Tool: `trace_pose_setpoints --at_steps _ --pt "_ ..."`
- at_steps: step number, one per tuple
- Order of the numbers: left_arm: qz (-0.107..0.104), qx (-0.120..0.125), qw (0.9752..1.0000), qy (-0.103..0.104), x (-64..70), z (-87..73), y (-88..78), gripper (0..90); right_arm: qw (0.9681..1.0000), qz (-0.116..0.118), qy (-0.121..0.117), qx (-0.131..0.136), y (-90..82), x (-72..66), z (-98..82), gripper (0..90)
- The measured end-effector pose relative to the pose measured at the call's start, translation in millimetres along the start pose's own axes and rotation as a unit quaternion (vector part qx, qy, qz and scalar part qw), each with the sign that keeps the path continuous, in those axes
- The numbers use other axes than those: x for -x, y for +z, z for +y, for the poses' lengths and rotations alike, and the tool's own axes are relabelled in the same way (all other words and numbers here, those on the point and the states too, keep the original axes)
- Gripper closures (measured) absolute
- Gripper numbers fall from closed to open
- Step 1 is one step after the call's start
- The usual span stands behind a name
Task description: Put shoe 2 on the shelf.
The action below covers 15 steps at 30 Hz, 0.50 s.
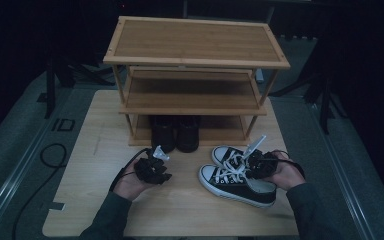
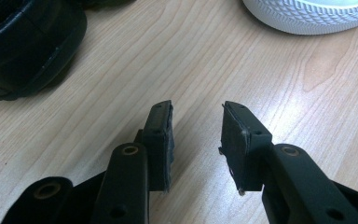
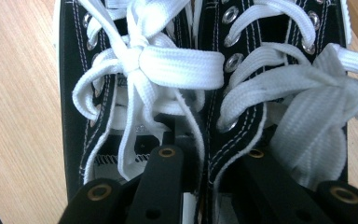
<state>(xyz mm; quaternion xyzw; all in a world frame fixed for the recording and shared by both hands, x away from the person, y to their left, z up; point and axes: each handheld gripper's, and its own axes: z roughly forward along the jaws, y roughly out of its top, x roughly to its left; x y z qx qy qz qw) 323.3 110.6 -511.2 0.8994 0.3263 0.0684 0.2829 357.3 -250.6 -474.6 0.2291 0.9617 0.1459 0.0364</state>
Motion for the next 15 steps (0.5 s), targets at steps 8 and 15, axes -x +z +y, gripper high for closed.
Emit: trace_pose_setpoints --at_steps 8,15 --pt "-0.002 -0.004 1.0 0.002 0.4 -0.8 2.0 63.7 0.9993 -0.002 -0.035 -0.01 -5.2 3.8 9.4 85.3" --pt "-0.001 -0.003 1.0 0.002 -0.2 -1.4 0.6 63.5 0.9986 0.004 -0.052 -0.014 -8.5 6.9 14.1 85.5"
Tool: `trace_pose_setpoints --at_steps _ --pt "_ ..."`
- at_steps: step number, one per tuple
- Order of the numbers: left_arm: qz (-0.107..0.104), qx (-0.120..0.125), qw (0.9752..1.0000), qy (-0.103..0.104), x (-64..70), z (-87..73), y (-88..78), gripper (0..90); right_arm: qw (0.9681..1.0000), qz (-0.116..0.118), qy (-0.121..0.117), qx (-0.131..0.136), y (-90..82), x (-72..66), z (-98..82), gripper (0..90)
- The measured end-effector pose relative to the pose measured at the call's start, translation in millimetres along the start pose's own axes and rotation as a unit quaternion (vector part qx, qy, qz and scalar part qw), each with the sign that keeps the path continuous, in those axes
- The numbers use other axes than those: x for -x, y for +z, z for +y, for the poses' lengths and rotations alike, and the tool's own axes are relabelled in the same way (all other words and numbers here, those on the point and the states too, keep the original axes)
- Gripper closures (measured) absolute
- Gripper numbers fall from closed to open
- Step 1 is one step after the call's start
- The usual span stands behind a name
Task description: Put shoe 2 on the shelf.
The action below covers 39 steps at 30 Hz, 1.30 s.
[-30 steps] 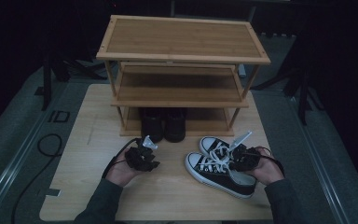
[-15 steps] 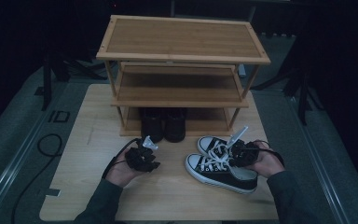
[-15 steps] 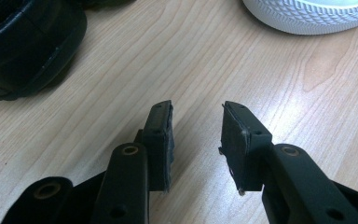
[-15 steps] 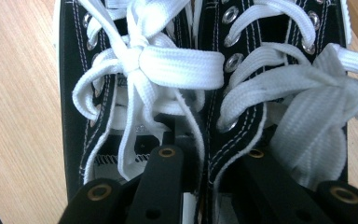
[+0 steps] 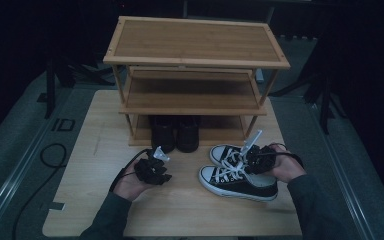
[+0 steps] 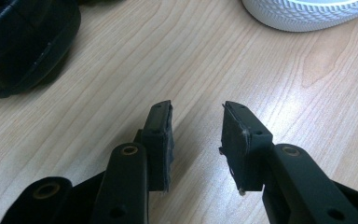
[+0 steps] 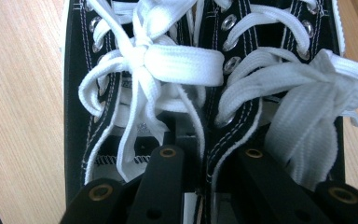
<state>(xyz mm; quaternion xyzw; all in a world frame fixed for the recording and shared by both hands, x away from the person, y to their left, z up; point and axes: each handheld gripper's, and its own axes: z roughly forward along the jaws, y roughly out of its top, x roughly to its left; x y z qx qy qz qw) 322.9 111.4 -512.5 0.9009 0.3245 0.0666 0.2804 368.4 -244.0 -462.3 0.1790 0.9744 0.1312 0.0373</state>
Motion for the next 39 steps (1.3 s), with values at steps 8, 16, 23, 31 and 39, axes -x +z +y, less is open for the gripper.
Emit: trace_pose_setpoints --at_steps 8,16,23,31,39 --pt "-0.005 -0.007 1.0 0.002 1.1 0.1 5.3 63.4 0.9999 0.008 -0.013 0.004 -5.9 5.0 -0.6 85.5" --pt "-0.005 -0.007 1.0 0.001 1.4 0.0 5.4 63.3 0.9993 0.011 -0.032 0.018 -19.6 5.3 3.6 85.5" --pt "-0.007 -0.008 0.9999 0.002 1.9 0.0 6.8 63.2 0.9983 0.015 -0.05 0.024 -29.3 4.0 11.5 85.5" --pt "-0.006 -0.007 1.0 -0.001 0.8 -0.9 6.0 63.0 0.9969 0.016 -0.071 0.03 -44.5 4.1 22.1 85.4" --pt "-0.007 -0.007 1.0 -0.001 0.5 -1.3 5.5 62.9 0.9953 0.013 -0.082 0.049 -59.1 4.2 29.9 85.4"
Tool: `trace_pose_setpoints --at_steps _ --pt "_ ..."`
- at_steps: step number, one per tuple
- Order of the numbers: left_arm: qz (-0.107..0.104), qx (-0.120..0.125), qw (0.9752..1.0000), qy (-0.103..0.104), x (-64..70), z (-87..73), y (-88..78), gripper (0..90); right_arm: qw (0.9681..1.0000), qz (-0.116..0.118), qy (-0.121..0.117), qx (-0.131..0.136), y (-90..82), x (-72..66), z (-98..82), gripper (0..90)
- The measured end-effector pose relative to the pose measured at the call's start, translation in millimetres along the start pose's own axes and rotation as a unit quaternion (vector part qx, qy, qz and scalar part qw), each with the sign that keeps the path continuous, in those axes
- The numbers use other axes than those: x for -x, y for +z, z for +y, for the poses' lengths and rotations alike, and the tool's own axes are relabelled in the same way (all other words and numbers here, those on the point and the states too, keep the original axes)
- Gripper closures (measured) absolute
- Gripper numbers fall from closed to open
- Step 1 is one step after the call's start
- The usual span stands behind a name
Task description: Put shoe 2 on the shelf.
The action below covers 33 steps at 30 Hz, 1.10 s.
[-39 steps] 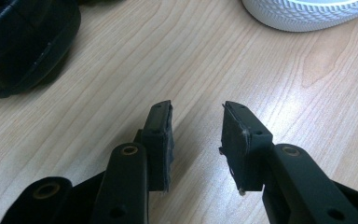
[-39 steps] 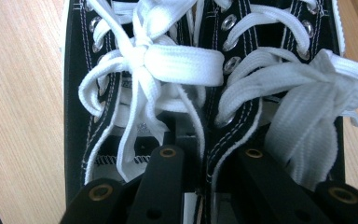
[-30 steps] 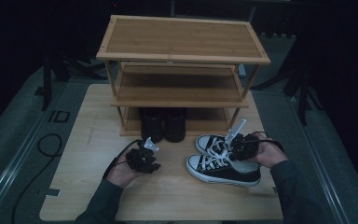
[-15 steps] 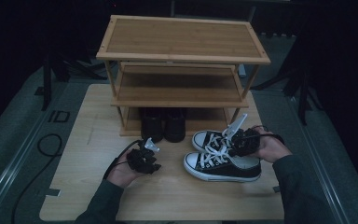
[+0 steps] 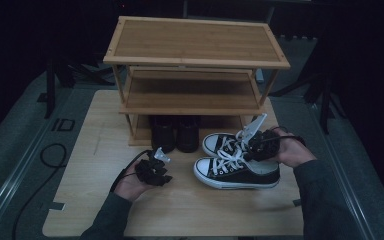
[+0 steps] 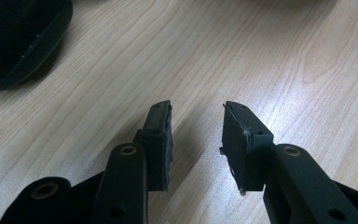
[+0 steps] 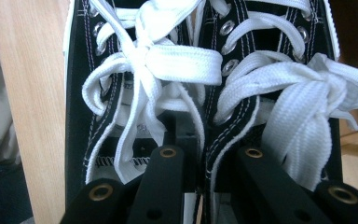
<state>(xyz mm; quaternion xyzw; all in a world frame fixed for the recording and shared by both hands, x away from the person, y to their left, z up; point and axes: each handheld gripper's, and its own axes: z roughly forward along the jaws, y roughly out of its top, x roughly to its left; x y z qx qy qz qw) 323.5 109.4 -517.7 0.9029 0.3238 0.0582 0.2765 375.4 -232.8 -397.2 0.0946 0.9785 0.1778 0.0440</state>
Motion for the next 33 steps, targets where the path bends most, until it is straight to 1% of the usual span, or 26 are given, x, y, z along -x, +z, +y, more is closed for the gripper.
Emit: trace_pose_setpoints --at_steps 5,12,17,23,28,33 --pt "0.0 0.001 1.0 -0.001 -0.4 -0.3 -0.8 63.1 0.9999 0.001 -0.011 0.009 -8.5 -0.2 9.1 85.4" --pt "0.0 0.001 1.0 -0.001 -0.8 -0.5 -1.4 63.1 0.9996 0.005 -0.024 0.012 -17.3 -1.1 22.3 85.4" --pt "0.004 0.006 1.0 -0.006 -3.1 -1.7 -4.8 63.0 0.9992 0.005 -0.034 0.021 -25.3 -1.9 30.6 85.4" --pt "0.007 0.01 0.9999 -0.012 -7.1 -4.6 -9.1 62.8 0.9986 0.009 -0.044 0.028 -34.6 -3.0 40.2 85.4" --pt "0.011 0.01 0.9997 -0.02 -10.7 -8.8 -11.6 62.7 0.9975 0.014 -0.055 0.042 -41.2 -5.0 47.9 85.4" --pt "0.013 0.012 0.9996 -0.023 -11.6 -11.1 -13.0 61.7 0.9969 0.014 -0.064 0.043 -50.0 -7.7 59.3 85.3"
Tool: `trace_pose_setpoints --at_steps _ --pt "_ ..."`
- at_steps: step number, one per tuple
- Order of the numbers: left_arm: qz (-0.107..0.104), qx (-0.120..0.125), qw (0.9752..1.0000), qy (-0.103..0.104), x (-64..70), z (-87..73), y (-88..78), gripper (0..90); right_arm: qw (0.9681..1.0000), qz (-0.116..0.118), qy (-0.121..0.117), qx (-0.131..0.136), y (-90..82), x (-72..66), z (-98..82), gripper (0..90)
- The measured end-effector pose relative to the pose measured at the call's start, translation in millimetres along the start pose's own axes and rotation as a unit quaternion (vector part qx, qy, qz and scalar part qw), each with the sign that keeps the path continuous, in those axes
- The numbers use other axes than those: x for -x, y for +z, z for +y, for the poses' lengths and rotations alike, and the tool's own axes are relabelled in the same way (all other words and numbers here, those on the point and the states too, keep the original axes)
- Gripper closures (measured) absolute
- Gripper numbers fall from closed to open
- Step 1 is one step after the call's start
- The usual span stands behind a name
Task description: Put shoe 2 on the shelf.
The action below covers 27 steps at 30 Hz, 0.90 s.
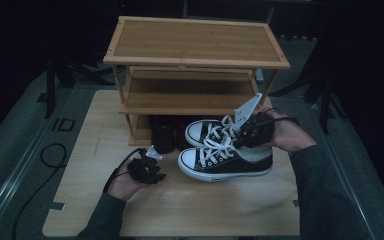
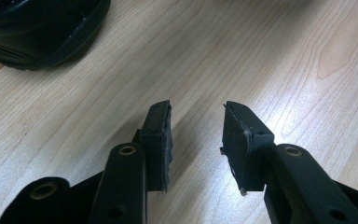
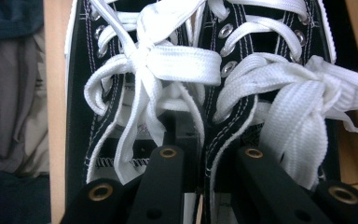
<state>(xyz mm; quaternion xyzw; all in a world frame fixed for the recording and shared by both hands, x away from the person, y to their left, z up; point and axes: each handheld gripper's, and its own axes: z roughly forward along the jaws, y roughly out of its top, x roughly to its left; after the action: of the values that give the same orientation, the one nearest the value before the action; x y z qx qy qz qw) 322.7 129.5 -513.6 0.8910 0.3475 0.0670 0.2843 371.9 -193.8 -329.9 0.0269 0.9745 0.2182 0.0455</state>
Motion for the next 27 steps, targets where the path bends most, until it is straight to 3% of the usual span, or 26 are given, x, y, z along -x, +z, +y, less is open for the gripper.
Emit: trace_pose_setpoints --at_steps 5,10,18,27 --pt "0.0 -0.001 1.0 -0.001 0.5 0.0 0.1 61.7 0.9998 -0.003 -0.009 0.02 -12.0 -0.1 11.1 85.3" --pt "-0.002 -0.001 1.0 0.0 0.5 0.0 -0.7 61.7 0.9996 -0.009 -0.001 0.028 -20.0 4.4 21.1 85.3" --pt "-0.005 -0.003 1.0 0.005 1.7 0.8 0.2 61.7 0.9987 -0.032 0.026 0.03 -19.6 17.3 37.1 85.2" --pt "-0.007 -0.002 1.0 0.003 2.6 0.8 1.7 61.7 0.9956 -0.052 0.064 0.043 -8.6 30.7 51.2 85.1"
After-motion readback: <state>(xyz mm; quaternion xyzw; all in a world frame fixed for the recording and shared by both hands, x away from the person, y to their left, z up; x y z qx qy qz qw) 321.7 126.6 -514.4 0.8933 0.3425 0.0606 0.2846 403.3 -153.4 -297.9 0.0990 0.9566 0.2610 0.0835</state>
